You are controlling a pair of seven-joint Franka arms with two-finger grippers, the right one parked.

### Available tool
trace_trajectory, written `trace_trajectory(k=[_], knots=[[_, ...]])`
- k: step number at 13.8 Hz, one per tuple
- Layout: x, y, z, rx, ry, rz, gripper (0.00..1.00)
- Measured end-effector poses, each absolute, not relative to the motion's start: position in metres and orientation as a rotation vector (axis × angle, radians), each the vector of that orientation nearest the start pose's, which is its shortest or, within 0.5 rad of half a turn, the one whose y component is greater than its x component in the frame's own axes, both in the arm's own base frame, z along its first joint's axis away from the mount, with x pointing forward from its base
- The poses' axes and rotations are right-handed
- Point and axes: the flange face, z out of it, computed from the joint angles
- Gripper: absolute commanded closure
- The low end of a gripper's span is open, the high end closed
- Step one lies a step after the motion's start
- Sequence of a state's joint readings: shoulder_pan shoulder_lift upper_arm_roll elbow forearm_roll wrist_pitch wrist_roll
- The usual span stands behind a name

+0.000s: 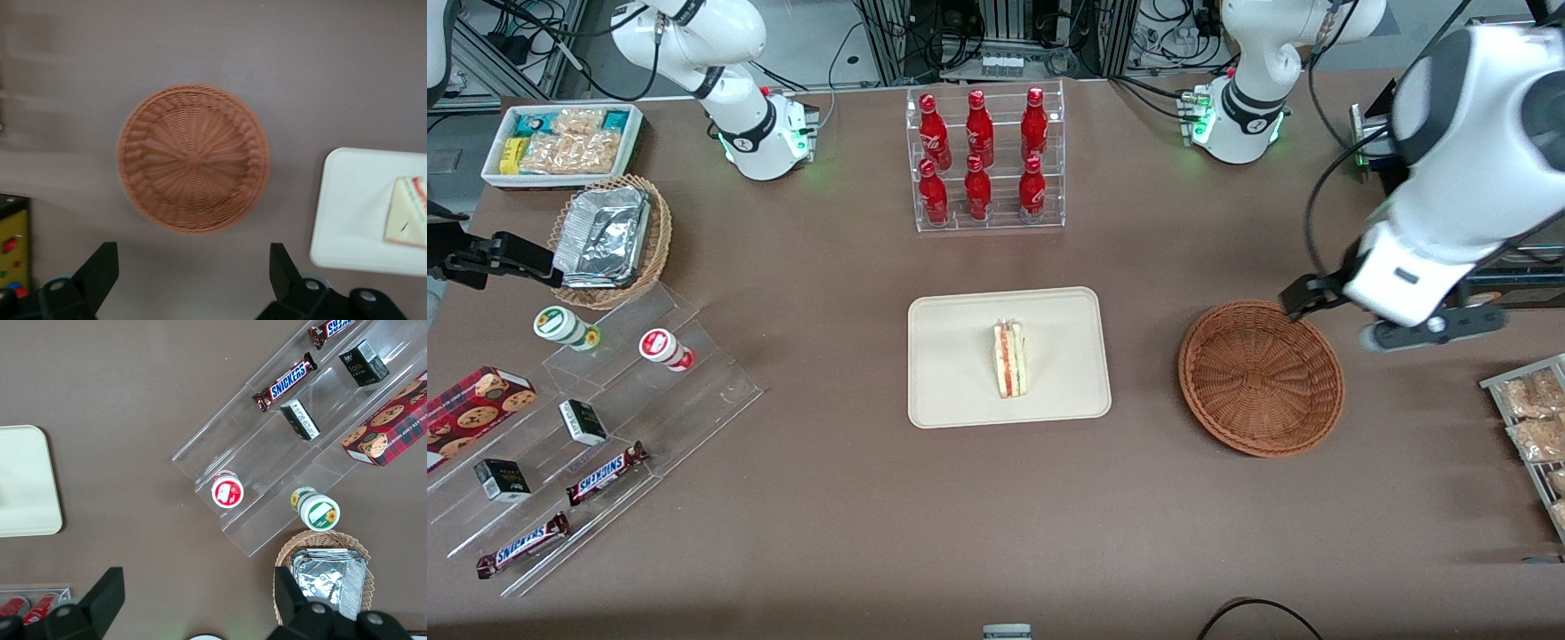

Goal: Place sandwich from basket to tray

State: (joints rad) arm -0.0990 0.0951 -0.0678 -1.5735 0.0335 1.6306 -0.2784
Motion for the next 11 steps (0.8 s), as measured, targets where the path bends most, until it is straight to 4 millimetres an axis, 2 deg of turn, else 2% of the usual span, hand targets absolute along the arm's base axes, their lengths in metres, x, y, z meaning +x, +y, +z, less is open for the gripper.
trace_trajectory(k=[2, 3, 7, 11], knots=[[0.572, -0.062, 0.587, -3.113, -0.127, 0.057, 0.01], [0.568, -0.056, 0.591, -3.115, -0.099, 0.068, 0.00], [0.555, -0.051, 0.601, -3.113, -0.006, 0.104, 0.01], [0.553, -0.027, 0.608, -3.125, 0.036, 0.094, 0.00]])
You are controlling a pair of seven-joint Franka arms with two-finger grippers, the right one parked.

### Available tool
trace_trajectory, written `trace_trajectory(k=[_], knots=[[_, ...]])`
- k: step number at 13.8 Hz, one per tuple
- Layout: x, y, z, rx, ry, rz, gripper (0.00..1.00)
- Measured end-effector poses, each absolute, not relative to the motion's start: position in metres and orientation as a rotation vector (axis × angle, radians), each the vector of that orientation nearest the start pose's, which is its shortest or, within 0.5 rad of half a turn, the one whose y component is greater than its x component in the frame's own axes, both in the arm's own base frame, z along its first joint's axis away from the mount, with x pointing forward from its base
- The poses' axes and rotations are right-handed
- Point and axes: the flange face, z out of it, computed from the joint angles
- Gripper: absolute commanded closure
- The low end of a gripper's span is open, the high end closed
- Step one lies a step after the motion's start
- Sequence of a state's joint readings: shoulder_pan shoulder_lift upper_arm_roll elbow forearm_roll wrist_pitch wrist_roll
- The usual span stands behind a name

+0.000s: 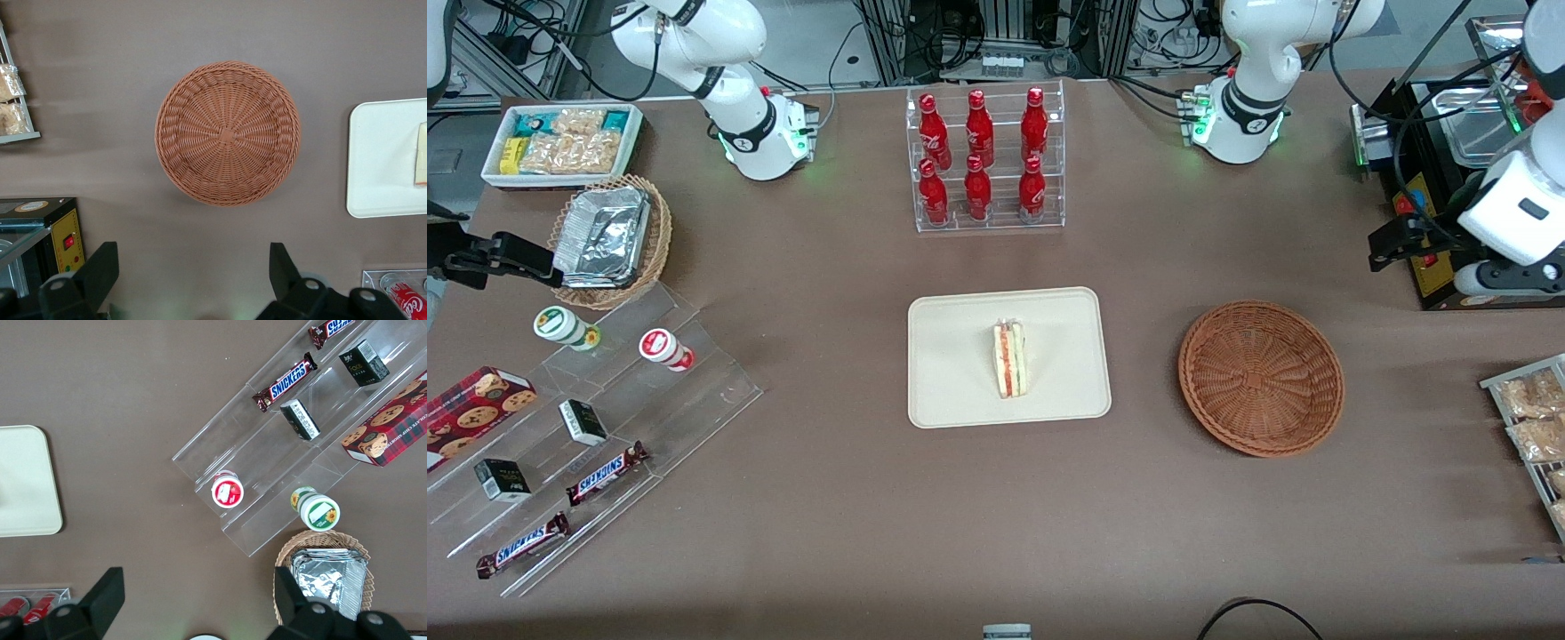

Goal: Place sandwich from basket to tray

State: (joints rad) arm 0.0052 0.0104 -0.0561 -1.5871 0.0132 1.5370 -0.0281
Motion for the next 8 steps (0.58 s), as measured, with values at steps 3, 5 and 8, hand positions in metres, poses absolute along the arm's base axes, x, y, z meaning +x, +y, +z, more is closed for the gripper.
trace_trajectory(k=[3, 5, 8], knots=[[0.552, -0.027, 0.611, -3.128, 0.040, 0.085, 0.01], [0.552, -0.028, 0.617, -3.129, 0.042, 0.067, 0.01], [0.551, -0.025, 0.622, -3.129, 0.034, 0.067, 0.00]])
